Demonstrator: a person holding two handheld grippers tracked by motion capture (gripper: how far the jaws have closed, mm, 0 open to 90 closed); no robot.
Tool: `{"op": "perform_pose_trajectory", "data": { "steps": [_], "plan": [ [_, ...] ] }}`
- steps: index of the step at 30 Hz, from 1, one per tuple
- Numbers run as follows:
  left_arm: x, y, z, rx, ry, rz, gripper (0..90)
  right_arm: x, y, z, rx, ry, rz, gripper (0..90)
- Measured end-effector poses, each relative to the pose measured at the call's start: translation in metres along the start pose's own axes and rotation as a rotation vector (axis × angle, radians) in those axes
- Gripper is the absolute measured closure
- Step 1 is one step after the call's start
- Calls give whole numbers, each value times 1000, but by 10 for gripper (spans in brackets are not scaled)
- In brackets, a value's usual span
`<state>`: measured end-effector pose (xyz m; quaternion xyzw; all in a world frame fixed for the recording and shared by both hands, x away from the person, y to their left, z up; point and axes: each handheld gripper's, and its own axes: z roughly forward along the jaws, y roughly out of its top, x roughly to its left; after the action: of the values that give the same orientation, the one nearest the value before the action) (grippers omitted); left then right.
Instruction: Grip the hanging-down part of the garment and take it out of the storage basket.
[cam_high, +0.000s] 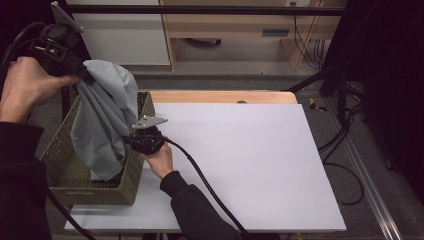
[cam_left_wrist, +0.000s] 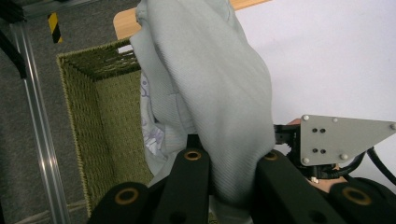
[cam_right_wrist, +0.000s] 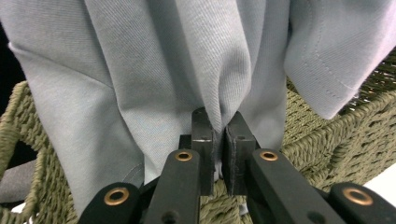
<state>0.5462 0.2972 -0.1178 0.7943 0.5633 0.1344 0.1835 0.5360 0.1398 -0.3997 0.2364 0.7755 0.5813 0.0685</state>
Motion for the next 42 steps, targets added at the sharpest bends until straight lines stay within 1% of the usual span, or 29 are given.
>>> {"op": "perform_pose_trajectory", "data": {
  "steps": [2,4,6,8,9,11,12,13,14,15,16,17,19,22,23,24,25,27,28,29,30,31,32,33,34,35,36,41,42],
  "plan": [
    [1,0,-1,-1,0,4,868,1,1,-3,1,3,-3,856],
    [1,-1,-3,-7,-1,4,868,0,3,-7,-11,8,-8,857],
    [1,-2,-5,-9,4,0,868,0,5,-14,-12,-1,-11,858],
    [2,-3,-9,-15,6,-4,868,0,8,-19,-25,2,-12,858],
    [3,-3,-10,-18,7,-4,868,0,12,-26,-40,0,-24,859],
    [4,-4,-13,-24,11,-9,868,0,14,-29,-49,3,-25,859],
    [4,-5,-13,-24,14,-13,868,-1,17,-34,-61,3,-33,859],
    [6,-6,-13,-23,18,-15,868,0,22,-44,-77,2,-27,860],
    [6,-6,-13,-23,18,-15,868,0,22,-44,-77,2,-27,860],
    [6,-7,-13,-23,20,-19,868,-1,26,-55,-91,-2,-36,860],
    [7,-7,-13,-23,20,-18,868,-1,26,-55,-91,-2,-36,860],
    [8,-7,-13,-24,19,-18,868,-2,28,-60,-102,-6,-48,860],
    [8,-8,-13,-24,15,-19,868,-4,31,-71,-120,-9,-45,860],
    [8,-9,-12,-23,16,-15,868,-8,33,-86,-128,-22,-48,861],
    [8,-9,-12,-24,15,-16,868,-11,34,-96,-133,-35,-49,861],
    [8,-9,-12,-24,14,-18,868,-11,34,-96,-133,-35,-49,861],
    [8,-9,-12,-26,15,-18,868,-13,36,-106,-135,-44,-47,862],
    [7,-10,-12,-25,14,-18,868,-13,36,-109,-140,-48,-49,861],
    [6,-10,-12,-27,10,-13,868,-14,38,-116,-145,-55,-48,861],
    [5,-9,-11,-27,7,-10,868,-16,42,-125,-156,-67,-61,862],
    [4,-9,-11,-26,8,-9,868,-16,42,-125,-156,-67,-61,862],
    [3,-9,-11,-26,4,-4,868,-16,45,-135,-161,-80,-61,862],
    [2,-9,-11,-27,5,-4,868,-16,45,-135,-161,-80,-61,862],
    [0,-8,-11,-29,4,-4,868,-16,48,-143,-170,-89,-70,862],
    [-1,-8,-10,-26,3,0,868,-16,48,-143,-170,-89,-70,862],
    [-2,-8,-10,-26,2,5,868,-15,50,-150,-176,-99,-76,862],
    [-3,-7,-10,-25,2,6,868,-15,50,-150,-176,-99,-76,862],
    [-7,-7,-10,-26,-4,11,868,-15,55,-164,-188,-122,-81,861],
    [-7,-7,-10,-26,-4,11,868,-15,55,-164,-188,-122,-81,861]
  ]
}}
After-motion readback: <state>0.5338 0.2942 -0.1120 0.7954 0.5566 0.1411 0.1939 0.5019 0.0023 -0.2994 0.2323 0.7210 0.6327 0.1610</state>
